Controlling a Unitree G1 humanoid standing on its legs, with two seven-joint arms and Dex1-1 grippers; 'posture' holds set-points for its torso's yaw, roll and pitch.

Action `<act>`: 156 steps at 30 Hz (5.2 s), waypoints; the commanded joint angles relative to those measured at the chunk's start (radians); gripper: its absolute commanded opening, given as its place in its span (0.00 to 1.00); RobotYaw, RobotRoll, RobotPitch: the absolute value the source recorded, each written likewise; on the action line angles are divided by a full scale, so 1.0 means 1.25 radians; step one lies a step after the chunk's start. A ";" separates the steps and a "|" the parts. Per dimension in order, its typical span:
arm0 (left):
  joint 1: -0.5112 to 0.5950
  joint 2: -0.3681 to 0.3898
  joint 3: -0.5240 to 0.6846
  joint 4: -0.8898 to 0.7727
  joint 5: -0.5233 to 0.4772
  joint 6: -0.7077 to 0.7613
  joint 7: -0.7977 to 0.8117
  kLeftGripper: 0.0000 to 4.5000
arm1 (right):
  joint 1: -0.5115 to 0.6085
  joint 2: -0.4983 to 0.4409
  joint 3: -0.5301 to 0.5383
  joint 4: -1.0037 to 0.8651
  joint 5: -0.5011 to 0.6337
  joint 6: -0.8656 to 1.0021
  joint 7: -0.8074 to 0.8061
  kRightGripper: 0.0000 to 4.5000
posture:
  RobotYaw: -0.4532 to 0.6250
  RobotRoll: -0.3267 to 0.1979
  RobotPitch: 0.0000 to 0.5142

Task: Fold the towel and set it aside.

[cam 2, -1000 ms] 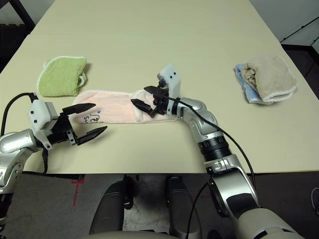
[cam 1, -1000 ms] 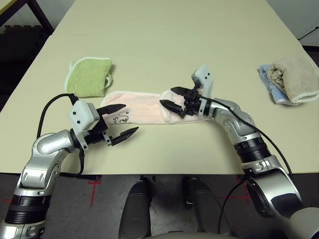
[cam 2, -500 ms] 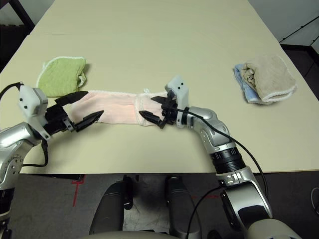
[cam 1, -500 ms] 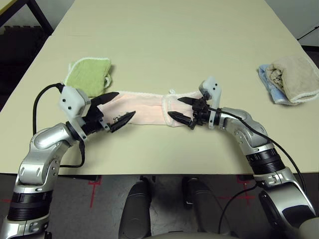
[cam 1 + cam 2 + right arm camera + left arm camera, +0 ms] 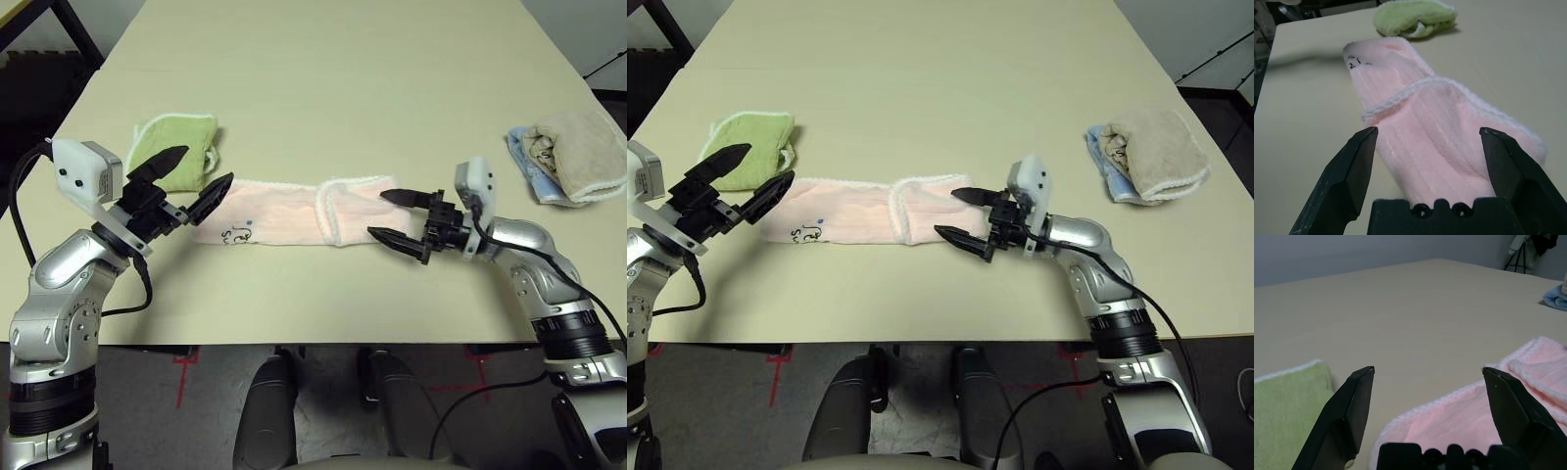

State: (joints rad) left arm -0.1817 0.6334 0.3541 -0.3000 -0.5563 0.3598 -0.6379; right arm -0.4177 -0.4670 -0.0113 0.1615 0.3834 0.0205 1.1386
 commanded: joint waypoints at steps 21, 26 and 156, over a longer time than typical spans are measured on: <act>0.120 -0.032 0.162 -0.136 -0.197 0.469 0.324 1.00 | -0.014 -0.014 -0.034 0.135 0.048 -0.212 0.132 1.00 | 0.36 0.62 0.40; 0.183 -0.003 0.171 -0.129 -0.185 0.561 0.360 1.00 | -0.019 -0.014 -0.041 0.122 0.057 -0.204 0.139 1.00 | 0.35 0.62 0.41; -0.676 0.086 -0.700 -0.286 0.247 0.875 0.064 0.00 | 0.023 0.008 -0.028 0.129 0.010 -0.191 0.046 1.00 | 0.31 0.62 0.45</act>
State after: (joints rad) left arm -1.0179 0.7521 -0.5253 -0.6534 -0.2309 1.4294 -0.5569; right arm -0.3976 -0.4547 -0.0519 0.3201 0.4016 -0.2173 1.1959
